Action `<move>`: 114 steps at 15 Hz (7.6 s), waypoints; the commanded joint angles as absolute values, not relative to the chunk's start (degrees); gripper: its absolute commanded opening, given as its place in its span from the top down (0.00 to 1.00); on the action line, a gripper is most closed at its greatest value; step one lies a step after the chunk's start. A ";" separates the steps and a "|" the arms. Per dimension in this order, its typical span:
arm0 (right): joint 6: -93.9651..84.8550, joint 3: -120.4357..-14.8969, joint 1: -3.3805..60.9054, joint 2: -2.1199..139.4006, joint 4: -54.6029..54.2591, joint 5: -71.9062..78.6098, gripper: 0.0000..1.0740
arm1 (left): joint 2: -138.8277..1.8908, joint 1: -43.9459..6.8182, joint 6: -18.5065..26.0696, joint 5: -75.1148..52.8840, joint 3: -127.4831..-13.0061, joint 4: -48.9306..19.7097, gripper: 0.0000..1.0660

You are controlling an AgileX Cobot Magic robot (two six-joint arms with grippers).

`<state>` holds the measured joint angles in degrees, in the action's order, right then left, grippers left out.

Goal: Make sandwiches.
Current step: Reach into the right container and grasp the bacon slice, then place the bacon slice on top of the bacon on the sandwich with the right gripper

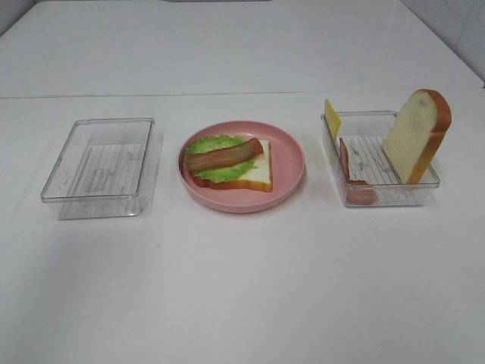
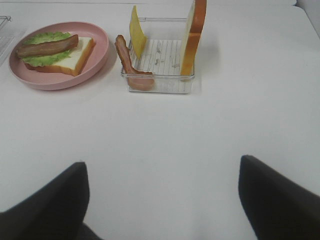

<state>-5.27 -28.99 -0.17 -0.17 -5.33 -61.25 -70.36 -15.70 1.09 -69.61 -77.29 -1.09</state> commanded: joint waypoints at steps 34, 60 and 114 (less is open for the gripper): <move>-8.71 -83.42 8.08 95.11 -14.21 -66.98 0.29 | 1.49 -15.70 -3.27 -59.93 -28.59 1.72 0.37; -0.34 -94.37 12.89 121.35 -12.89 -60.62 0.61 | 1.49 -15.70 -3.27 -59.93 -28.59 1.72 0.37; -9.05 -94.37 17.48 127.08 -39.02 -46.29 1.00 | 1.49 -15.70 -3.32 -59.93 -28.59 1.78 0.37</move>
<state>-9.80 -94.08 17.36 127.14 -39.88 -46.01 0.34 -15.70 -3.38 -60.56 -28.93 1.43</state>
